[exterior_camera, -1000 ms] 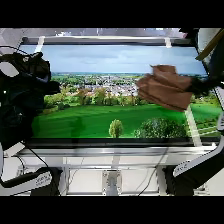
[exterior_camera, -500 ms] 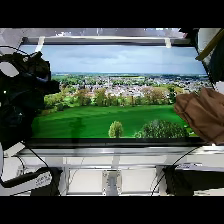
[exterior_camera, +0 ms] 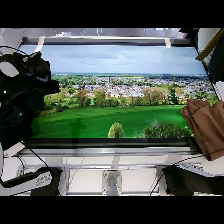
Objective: Fold the clothes and pants, and hang the long-sleeved shirts on hangers.
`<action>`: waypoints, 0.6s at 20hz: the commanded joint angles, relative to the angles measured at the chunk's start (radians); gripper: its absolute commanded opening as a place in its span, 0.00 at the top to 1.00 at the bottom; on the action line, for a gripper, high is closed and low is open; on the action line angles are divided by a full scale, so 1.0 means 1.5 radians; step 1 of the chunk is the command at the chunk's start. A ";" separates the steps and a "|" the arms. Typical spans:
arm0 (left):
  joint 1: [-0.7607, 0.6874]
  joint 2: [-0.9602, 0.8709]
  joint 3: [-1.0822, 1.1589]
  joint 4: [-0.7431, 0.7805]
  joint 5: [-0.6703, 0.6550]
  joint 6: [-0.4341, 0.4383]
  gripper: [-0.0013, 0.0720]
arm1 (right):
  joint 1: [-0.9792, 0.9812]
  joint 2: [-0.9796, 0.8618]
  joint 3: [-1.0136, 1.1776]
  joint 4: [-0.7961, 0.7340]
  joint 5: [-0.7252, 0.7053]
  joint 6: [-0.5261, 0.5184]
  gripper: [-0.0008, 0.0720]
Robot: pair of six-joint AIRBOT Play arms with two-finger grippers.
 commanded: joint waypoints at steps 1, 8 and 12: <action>0.000 0.001 0.000 -0.001 -0.001 -0.005 0.96 | 0.030 0.111 0.013 0.280 -0.005 0.017 0.43; 0.000 0.010 0.000 -0.045 -0.034 -0.056 0.96 | 0.429 0.273 0.013 0.251 0.052 -0.133 0.92; 0.001 0.053 0.000 -0.038 -0.053 -0.057 0.96 | 0.585 0.276 0.013 0.145 0.076 -0.133 0.92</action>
